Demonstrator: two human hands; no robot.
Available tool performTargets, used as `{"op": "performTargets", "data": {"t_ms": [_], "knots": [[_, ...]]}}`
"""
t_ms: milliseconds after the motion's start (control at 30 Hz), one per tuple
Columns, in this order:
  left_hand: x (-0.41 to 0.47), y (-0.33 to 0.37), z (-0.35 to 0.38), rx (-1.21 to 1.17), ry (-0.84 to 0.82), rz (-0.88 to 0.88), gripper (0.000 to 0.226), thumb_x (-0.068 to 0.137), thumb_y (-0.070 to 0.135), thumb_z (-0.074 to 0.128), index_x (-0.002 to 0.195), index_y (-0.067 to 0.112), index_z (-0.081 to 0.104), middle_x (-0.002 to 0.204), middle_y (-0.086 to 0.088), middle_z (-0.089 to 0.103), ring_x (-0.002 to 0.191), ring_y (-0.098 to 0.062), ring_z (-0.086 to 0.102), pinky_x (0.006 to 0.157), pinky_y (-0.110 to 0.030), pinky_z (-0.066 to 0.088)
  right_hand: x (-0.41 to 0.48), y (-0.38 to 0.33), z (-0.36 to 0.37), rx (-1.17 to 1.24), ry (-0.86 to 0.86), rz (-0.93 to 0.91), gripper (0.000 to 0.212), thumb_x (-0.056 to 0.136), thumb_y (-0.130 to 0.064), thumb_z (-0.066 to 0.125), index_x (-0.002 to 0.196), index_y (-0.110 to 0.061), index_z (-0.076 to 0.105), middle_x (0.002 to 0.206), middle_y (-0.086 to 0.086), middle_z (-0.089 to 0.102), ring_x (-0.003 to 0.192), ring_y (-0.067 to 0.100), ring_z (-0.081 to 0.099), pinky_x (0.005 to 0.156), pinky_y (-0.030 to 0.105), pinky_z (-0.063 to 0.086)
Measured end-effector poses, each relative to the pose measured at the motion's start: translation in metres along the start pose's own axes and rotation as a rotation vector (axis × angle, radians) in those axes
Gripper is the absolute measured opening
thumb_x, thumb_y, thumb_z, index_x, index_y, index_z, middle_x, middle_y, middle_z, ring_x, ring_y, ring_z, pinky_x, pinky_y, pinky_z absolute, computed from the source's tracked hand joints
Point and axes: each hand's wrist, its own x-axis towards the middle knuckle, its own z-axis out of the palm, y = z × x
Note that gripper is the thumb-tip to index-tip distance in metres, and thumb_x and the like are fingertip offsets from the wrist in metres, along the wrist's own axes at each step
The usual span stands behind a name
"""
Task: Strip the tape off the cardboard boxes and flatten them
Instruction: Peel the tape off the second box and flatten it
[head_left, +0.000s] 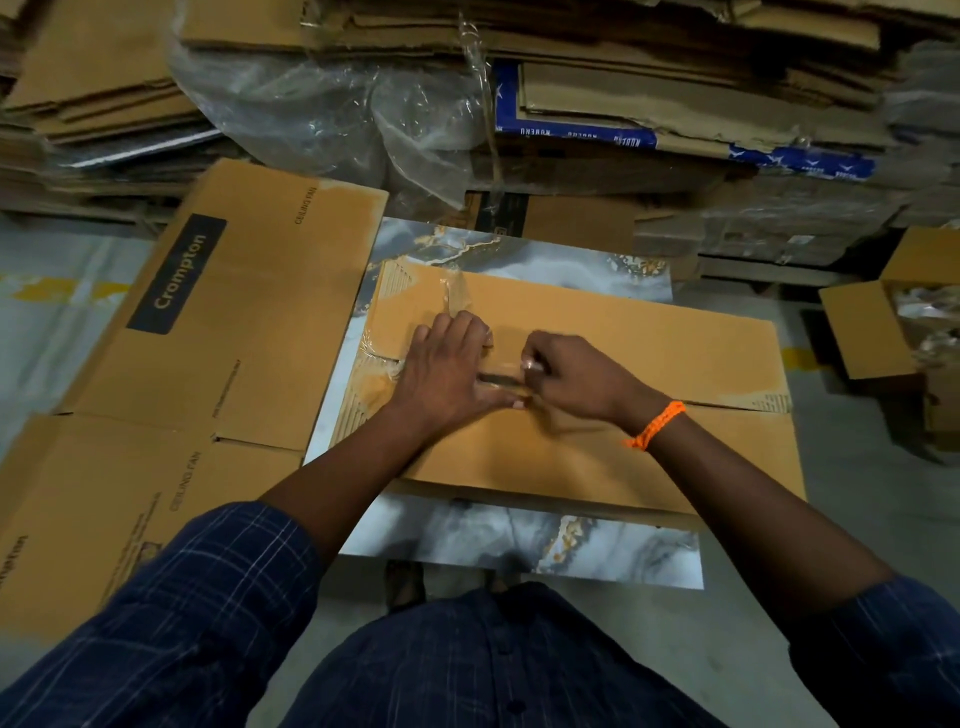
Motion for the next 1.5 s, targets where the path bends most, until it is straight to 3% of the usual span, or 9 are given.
{"op": "performTargets", "data": {"t_ms": [167,267,367,567,733,867,1000,1133,1500], "knots": [[0.001,-0.001,-0.003,-0.015,0.038,0.007,0.055,0.082,0.072,0.051,0.104,0.022,0.051,0.105,0.003,0.050,0.095,-0.020,0.044,0.080,-0.038,0.034,0.014,-0.026,-0.040,0.173,-0.109,0.055,0.017,0.087,-0.021,0.077,0.091,-0.007,0.068,0.070,-0.002,0.062,0.052,0.000,0.051,0.052,0.022,0.042],[0.003,-0.002,-0.006,-0.099,0.058,-0.041,0.041,0.097,0.046,0.030,0.104,0.016,0.057,0.105,-0.003,0.057,0.094,-0.025,0.050,0.080,-0.041,0.036,0.013,-0.027,-0.049,0.203,-0.182,0.122,0.032,0.082,-0.022,0.083,0.103,-0.007,0.066,0.085,0.007,0.066,0.070,0.015,0.060,0.059,0.032,0.051],[0.008,-0.004,-0.004,-0.212,0.057,-0.126,0.042,0.103,0.046,0.030,0.101,0.016,0.059,0.102,-0.003,0.059,0.094,-0.025,0.054,0.083,-0.042,0.041,0.011,-0.028,-0.054,-0.033,-0.171,0.087,0.058,0.075,-0.032,0.088,0.123,-0.019,0.058,0.098,-0.002,0.061,0.087,0.016,0.059,0.073,0.030,0.050],[0.018,-0.014,-0.021,-0.742,0.313,-0.489,0.044,0.109,0.039,0.036,0.090,0.015,0.067,0.086,0.003,0.068,0.081,-0.017,0.063,0.077,-0.036,0.049,-0.018,0.024,-0.052,-0.204,-0.197,0.259,0.004,0.083,-0.016,0.075,0.086,-0.018,0.072,0.087,-0.004,0.069,0.088,0.017,0.064,0.071,0.030,0.051],[0.050,-0.004,-0.037,-0.774,0.070,-0.787,0.065,0.108,0.051,0.025,0.086,0.018,0.076,0.091,0.004,0.071,0.087,-0.021,0.061,0.082,-0.035,0.044,-0.068,0.075,-0.055,0.115,-0.159,0.305,0.017,0.093,-0.026,0.071,0.079,-0.019,0.076,0.076,-0.004,0.074,0.074,0.012,0.067,0.075,0.036,0.054],[0.065,-0.025,-0.062,-1.563,0.153,-1.052,0.046,0.105,0.029,0.036,0.071,0.015,0.063,0.058,0.003,0.061,0.056,-0.015,0.052,0.055,-0.025,0.045,-0.064,0.057,-0.028,0.372,-0.008,0.118,0.014,0.097,-0.026,0.067,0.093,-0.016,0.076,0.088,0.002,0.075,0.087,0.022,0.070,0.085,0.045,0.055],[0.047,-0.083,-0.085,-2.112,0.192,-1.138,0.048,0.103,0.038,0.026,0.066,0.018,0.050,0.063,-0.002,0.050,0.052,-0.017,0.044,0.054,-0.024,0.049,-0.016,0.010,0.024,0.240,0.223,-0.079,0.030,0.090,-0.032,0.074,0.117,-0.020,0.067,0.110,-0.001,0.070,0.103,0.019,0.062,0.092,0.043,0.051],[0.023,-0.117,-0.095,-2.055,0.394,-1.204,0.053,0.104,0.042,0.023,0.065,0.021,0.051,0.062,0.002,0.051,0.049,-0.015,0.041,0.053,-0.017,0.039,0.024,-0.028,0.065,-0.147,0.196,-0.059,0.084,0.080,-0.066,0.068,0.149,-0.026,0.043,0.150,0.002,0.044,0.134,0.025,0.038,0.102,0.046,0.043],[0.011,-0.150,-0.113,-1.826,0.788,-1.276,0.042,0.102,0.036,0.032,0.063,0.023,0.038,0.057,0.005,0.043,0.040,-0.011,0.027,0.046,-0.017,0.018,0.028,-0.026,0.069,-0.284,0.151,0.057,0.079,0.085,-0.073,0.055,0.153,-0.038,0.036,0.164,-0.004,0.025,0.143,0.027,0.028,0.104,0.050,0.036]]}}
